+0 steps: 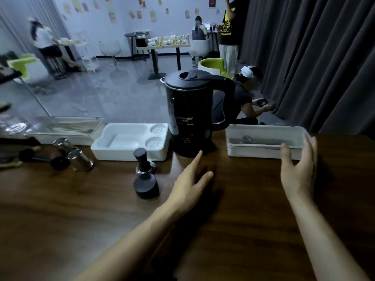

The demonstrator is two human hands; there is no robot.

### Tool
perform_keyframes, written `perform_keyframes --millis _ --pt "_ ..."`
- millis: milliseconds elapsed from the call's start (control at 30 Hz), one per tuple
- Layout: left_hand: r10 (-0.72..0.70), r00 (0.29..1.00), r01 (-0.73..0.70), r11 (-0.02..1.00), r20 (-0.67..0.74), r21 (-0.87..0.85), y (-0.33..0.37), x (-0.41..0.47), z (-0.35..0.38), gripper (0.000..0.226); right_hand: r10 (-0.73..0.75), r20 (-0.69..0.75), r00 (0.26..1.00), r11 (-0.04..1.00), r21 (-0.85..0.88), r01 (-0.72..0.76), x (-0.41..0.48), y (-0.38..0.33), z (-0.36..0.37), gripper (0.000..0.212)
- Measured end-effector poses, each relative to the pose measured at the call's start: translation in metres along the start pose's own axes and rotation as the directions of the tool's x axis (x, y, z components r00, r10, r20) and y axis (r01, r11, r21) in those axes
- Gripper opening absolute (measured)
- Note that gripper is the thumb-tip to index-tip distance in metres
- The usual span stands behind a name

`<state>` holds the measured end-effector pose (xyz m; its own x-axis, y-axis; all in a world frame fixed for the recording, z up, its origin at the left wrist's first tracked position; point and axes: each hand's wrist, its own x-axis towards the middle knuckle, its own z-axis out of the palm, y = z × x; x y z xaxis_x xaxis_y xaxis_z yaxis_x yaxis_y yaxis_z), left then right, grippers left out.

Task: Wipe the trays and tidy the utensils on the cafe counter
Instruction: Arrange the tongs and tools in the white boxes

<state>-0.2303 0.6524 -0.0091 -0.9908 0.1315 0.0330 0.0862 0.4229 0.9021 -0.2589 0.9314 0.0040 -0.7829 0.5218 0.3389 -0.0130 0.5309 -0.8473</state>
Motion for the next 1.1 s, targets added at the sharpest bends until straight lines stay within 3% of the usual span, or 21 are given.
perform_keyframes --millis 233,433,533,667,767,967,1100 --pt "0.035 0.999 -0.037 0.992 -0.021 -0.124 -0.023 -0.065 -0.076 0.061 -0.17 0.286 0.943 0.98 0.149 0.131 -0.115 -0.082 0.065 0.059" --pt "0.103 0.985 -0.13 0.971 -0.141 -0.2 -0.048 -0.107 -0.169 0.051 -0.2 0.471 0.859 0.977 0.168 0.134 -0.208 -0.135 0.117 0.059" --pt "0.067 0.976 -0.106 0.978 -0.208 -0.181 -0.067 -0.101 -0.217 0.052 -0.157 0.486 0.86 0.983 0.157 0.091 -0.224 -0.158 0.139 0.054" --pt "0.004 0.962 -0.036 0.993 -0.273 -0.114 -0.083 -0.074 -0.256 0.073 -0.088 0.466 0.88 0.992 0.121 0.035 -0.216 -0.178 0.165 0.052" --pt "0.012 0.954 -0.032 0.998 -0.299 -0.061 -0.086 -0.054 -0.258 0.071 -0.028 0.445 0.895 0.997 0.072 -0.005 -0.196 -0.181 0.184 0.051" --pt "0.034 0.966 -0.045 0.998 -0.256 -0.04 -0.099 -0.022 -0.246 0.091 0.01 0.42 0.907 0.997 0.07 -0.043 -0.167 -0.178 0.205 0.048" --pt "0.005 0.946 -0.008 1.0 -0.323 -0.007 -0.108 -0.005 -0.246 0.092 0.014 0.446 0.895 0.999 0.04 -0.035 -0.155 -0.171 0.219 0.047"
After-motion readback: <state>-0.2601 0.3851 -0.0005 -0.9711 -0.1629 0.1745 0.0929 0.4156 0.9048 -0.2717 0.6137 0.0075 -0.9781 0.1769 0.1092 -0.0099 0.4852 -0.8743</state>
